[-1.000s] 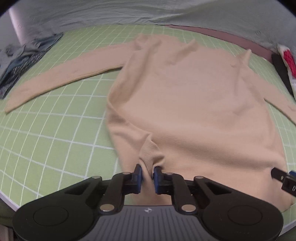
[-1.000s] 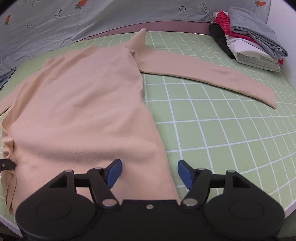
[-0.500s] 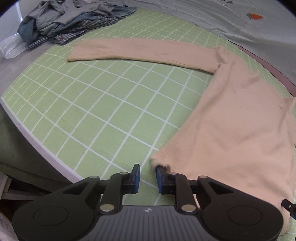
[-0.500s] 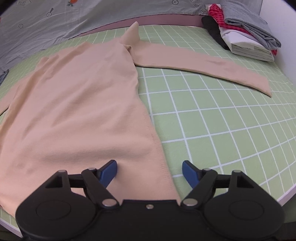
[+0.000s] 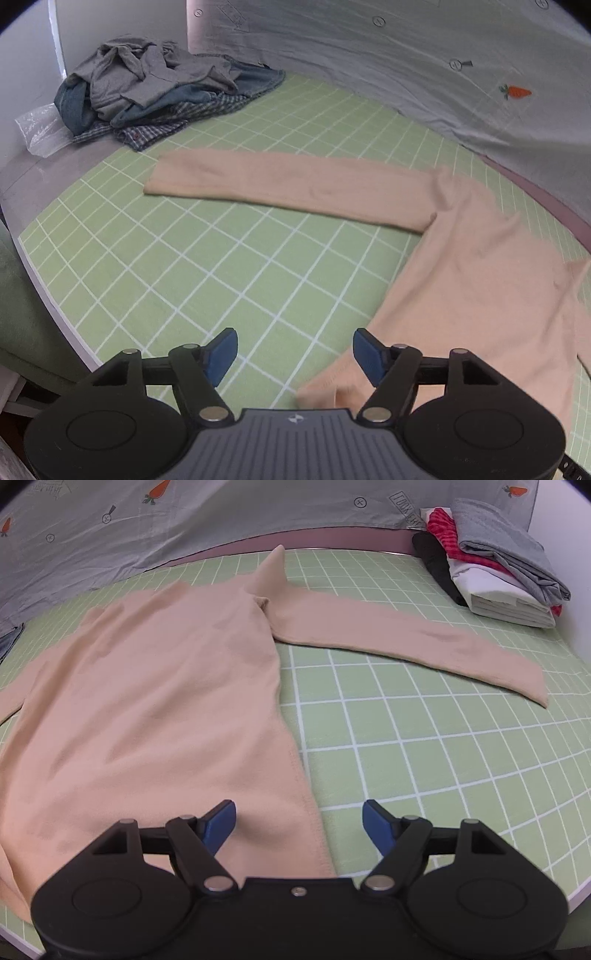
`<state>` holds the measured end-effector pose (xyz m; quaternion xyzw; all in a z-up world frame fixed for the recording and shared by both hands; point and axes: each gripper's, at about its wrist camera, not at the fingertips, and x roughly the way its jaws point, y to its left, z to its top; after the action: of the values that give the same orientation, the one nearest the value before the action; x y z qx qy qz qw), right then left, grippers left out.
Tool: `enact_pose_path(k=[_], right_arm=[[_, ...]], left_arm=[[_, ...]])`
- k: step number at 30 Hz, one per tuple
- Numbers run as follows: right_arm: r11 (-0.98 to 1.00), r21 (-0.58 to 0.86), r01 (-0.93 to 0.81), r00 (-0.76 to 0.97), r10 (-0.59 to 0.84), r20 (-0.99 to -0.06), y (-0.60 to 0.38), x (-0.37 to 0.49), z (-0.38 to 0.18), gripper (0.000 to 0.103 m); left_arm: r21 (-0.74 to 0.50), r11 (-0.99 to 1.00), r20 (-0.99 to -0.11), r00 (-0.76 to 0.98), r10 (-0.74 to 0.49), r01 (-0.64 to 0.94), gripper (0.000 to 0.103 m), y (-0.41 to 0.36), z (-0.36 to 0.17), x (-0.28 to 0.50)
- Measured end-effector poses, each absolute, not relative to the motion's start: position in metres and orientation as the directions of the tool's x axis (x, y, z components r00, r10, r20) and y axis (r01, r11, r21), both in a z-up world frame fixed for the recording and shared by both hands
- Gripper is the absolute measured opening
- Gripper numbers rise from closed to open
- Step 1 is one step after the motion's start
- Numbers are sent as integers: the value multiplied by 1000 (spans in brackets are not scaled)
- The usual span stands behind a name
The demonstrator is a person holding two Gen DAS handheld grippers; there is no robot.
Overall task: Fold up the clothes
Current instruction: 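Open both grippers and lift them away from the flattened sweater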
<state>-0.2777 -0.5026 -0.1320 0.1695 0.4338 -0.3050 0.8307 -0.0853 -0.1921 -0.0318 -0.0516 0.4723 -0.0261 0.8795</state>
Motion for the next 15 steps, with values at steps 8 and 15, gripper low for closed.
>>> enact_pose_path(k=[8,15], right_arm=[[706,54,706,434,-370,-821,-541,-270,-136,76],[661,67,747,424,-396,-815,-585,-258,-140,78]], left_arm=[[-67,998,-843,536,-47,-17,75,-211,-30,-62],[-16,996,-894,445,-54,90,80,-268,-53,-42]])
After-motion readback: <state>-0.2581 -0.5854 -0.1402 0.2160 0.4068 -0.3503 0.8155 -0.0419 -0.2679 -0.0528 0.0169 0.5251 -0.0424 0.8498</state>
